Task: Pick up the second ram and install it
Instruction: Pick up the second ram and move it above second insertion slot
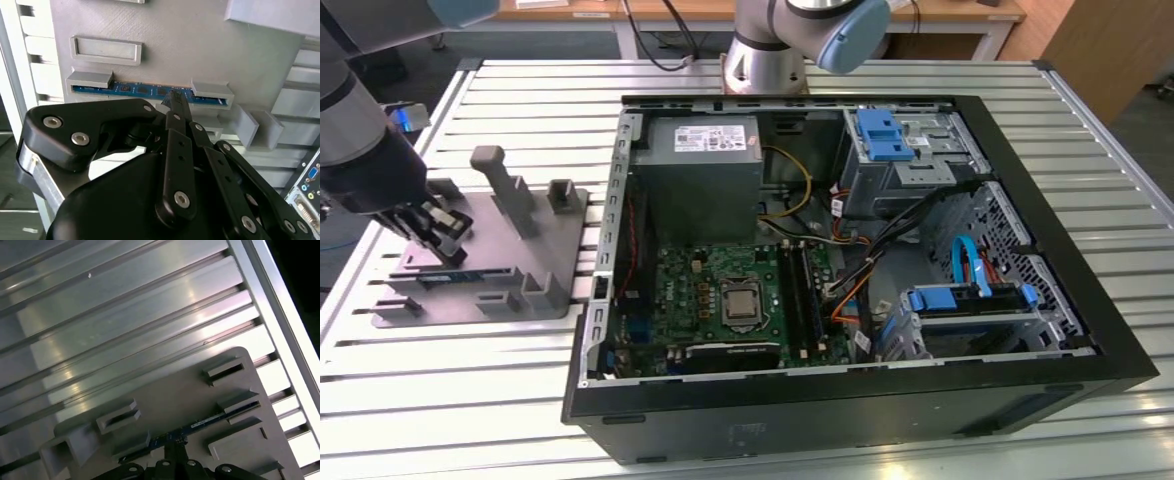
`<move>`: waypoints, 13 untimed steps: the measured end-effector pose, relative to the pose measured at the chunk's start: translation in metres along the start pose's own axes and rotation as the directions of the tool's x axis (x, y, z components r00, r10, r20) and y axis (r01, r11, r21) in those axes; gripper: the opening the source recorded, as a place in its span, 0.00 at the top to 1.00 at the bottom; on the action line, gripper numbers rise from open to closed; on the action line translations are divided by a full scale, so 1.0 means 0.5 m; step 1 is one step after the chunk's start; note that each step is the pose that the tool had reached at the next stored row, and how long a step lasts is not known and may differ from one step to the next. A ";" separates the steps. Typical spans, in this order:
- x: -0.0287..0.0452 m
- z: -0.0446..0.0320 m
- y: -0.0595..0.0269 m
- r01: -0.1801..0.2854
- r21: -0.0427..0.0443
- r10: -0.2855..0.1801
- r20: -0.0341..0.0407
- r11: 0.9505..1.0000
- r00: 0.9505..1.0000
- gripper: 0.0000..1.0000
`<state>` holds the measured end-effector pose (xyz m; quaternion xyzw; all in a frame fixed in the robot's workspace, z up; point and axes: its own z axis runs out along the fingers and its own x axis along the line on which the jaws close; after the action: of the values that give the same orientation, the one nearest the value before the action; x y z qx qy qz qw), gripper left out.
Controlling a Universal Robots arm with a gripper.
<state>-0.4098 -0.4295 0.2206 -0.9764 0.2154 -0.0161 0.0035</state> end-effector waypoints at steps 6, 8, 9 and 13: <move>0.000 0.002 0.000 -0.109 -0.003 0.109 -0.002 0.994 0.994 0.90; 0.000 0.003 0.000 -0.144 -0.004 0.144 -0.002 0.990 0.990 0.90; 0.000 0.003 0.000 -0.162 -0.005 0.162 -0.003 0.987 0.987 0.90; 0.000 0.005 0.000 -0.234 -0.007 0.234 -0.004 0.972 0.972 0.90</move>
<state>-0.4098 -0.4295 0.2182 -0.9442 0.3290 -0.0164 0.0015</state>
